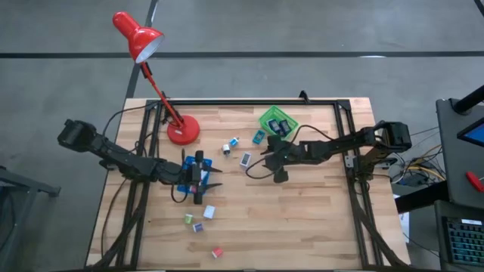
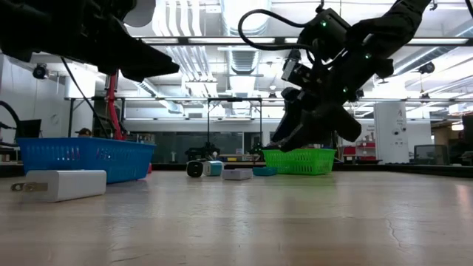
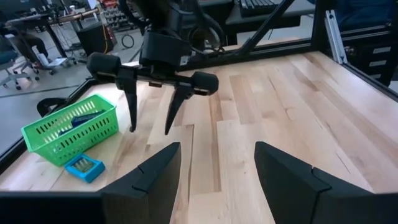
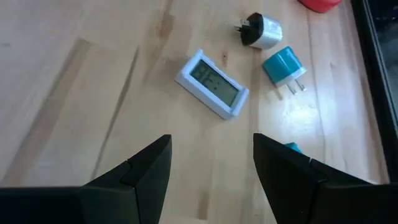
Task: Pick & Place Office items
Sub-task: Put the light blue digital clock into the green basket
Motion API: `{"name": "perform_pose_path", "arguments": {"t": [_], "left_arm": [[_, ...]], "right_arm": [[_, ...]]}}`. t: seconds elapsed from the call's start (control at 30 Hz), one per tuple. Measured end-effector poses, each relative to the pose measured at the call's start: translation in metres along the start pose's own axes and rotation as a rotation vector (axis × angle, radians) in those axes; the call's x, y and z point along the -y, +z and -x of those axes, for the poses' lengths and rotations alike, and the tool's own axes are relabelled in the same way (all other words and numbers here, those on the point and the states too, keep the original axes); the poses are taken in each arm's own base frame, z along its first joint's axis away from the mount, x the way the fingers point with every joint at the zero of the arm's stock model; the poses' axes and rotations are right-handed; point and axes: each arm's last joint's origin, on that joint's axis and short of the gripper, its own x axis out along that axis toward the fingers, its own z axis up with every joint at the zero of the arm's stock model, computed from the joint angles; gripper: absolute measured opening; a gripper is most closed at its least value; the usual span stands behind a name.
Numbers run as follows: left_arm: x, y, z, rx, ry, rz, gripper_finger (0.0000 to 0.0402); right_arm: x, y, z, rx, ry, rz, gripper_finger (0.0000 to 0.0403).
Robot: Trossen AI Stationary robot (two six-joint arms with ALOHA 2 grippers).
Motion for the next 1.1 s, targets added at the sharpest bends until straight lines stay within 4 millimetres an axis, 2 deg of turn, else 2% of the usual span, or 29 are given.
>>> {"name": "perform_pose_path", "arguments": {"t": [0.2,0.5,0.73,0.93,1.1], "left_arm": [[0.0,0.0,0.0,-0.003,0.001,0.002,0.0209],[0.0,-0.001,0.0,-0.004,0.0,0.001,0.0209],[0.0,-0.001,0.0,-0.004,-0.001,0.001,0.0209],[0.0,-0.001,0.0,-0.005,-0.003,0.004,0.0209],[0.0,-0.001,0.0,-0.011,-0.003,0.006,0.0209]], "right_arm": [[0.012,0.002,0.0,-0.056,-0.082,-0.139,0.023],[0.031,0.008,0.004,-0.156,-0.094,-0.191,0.0308],[0.042,0.01,0.001,-0.303,-0.027,-0.064,0.0353],[0.064,0.008,-0.014,-0.49,0.044,-0.004,0.035],[0.082,0.013,-0.028,-0.544,0.117,0.09,0.035]]}}
